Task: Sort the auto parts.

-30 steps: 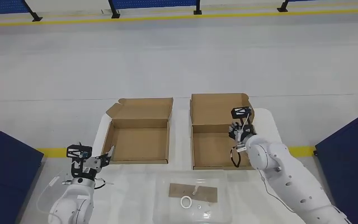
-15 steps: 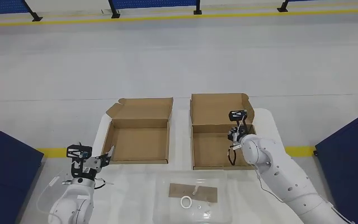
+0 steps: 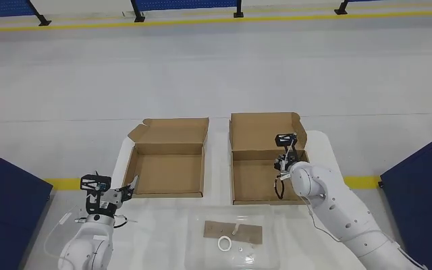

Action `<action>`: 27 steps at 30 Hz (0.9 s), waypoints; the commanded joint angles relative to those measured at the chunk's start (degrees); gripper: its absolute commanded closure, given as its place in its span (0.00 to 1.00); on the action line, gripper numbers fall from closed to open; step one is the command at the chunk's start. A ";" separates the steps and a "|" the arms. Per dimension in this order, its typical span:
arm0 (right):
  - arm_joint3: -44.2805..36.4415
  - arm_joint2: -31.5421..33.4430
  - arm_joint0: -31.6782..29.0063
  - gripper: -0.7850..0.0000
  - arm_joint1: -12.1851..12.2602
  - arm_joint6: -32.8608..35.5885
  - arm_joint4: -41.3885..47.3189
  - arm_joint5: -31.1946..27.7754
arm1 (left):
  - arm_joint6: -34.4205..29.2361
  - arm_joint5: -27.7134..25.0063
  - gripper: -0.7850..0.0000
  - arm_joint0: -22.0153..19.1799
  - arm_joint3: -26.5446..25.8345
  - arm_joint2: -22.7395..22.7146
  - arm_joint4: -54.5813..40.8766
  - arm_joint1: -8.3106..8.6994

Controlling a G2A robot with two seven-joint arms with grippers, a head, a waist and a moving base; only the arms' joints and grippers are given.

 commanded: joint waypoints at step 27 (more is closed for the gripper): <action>4.35 4.98 -4.33 1.00 -0.62 -1.04 0.44 -3.40 | 0.00 0.00 0.00 0.00 0.00 0.00 0.00 0.00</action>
